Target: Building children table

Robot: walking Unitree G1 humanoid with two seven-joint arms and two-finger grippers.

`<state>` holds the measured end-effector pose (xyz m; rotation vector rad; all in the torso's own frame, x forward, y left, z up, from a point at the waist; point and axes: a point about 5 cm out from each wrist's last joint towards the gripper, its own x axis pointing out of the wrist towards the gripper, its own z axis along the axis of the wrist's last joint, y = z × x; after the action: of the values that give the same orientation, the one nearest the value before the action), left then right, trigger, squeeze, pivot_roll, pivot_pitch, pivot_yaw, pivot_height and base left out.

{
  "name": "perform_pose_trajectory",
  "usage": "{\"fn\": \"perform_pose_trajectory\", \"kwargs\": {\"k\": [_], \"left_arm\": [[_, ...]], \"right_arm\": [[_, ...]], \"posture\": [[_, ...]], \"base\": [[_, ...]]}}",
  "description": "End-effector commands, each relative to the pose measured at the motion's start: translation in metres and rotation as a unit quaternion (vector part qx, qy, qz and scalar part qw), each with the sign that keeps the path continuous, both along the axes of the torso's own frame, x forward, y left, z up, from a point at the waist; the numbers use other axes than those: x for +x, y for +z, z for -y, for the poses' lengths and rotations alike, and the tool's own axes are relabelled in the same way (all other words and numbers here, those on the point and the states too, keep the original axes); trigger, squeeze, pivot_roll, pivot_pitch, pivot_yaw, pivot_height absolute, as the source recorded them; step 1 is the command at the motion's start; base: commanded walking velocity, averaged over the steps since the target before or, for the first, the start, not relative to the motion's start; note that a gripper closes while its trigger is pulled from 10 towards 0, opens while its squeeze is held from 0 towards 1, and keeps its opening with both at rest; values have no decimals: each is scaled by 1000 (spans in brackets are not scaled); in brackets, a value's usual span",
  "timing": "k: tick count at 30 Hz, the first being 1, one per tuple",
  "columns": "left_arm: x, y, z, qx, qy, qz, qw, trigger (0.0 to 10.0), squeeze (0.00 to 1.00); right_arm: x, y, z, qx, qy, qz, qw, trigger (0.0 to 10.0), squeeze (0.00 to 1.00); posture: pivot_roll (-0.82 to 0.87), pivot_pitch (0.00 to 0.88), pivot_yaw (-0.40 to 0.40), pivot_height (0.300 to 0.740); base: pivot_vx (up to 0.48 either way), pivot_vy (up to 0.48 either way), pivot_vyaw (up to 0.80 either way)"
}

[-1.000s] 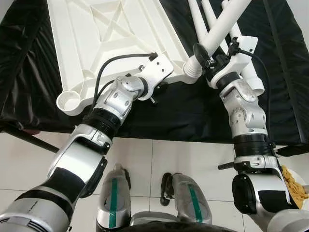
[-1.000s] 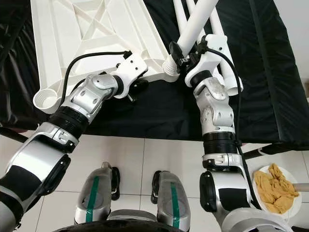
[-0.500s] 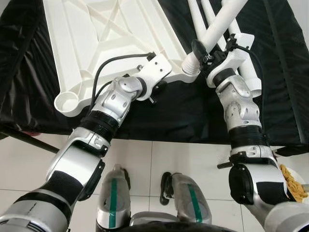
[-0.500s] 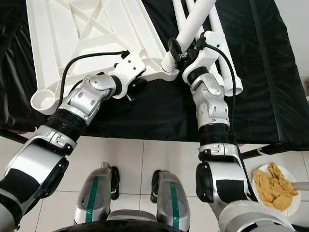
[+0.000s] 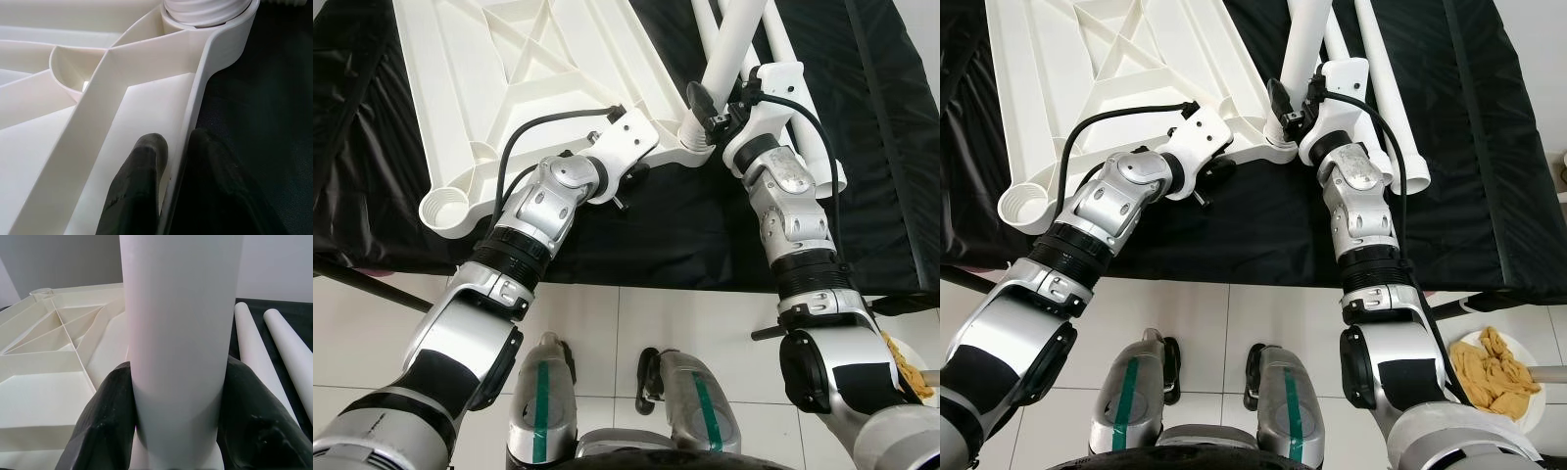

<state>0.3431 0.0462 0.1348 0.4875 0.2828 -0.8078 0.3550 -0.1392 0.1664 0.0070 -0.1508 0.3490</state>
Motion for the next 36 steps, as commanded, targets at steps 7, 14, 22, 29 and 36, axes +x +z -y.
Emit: {"fn": "perform_pose_trajectory", "kwargs": {"k": [7, 14, 22, 29, 36], "left_arm": [[3, 14, -8, -5, 15, 35, 999, 10000, 0], [3, 16, -10, -6, 18, 37, 999, 10000, 0], [3, 17, -10, -6, 18, 40, 999, 10000, 0], [4, 19, -12, -4, 20, 43, 999, 10000, 0], [4, 21, -13, -4, 22, 46, 999, 10000, 0]], "right_arm": [[-14, -39, 2, -33, 16, -55, 998, 10000, 0], [-23, -49, 0, -61, 30, -48, 997, 10000, 0], [-23, -51, -1, -66, 37, -50, 996, 10000, 0], [-17, -52, 2, -58, 28, -73, 995, 10000, 0], [-10, -51, 5, -43, 24, -94, 994, 10000, 0]], "posture": [[80, 41, -44, 740], [79, 43, -41, 740], [77, 45, -39, 740], [79, 48, -36, 740], [79, 49, -36, 740]], "base": [[0, 0, 0], [0, 0, 0], [0, 0, 0], [0, 0, 0], [0, 0, 0]]}}
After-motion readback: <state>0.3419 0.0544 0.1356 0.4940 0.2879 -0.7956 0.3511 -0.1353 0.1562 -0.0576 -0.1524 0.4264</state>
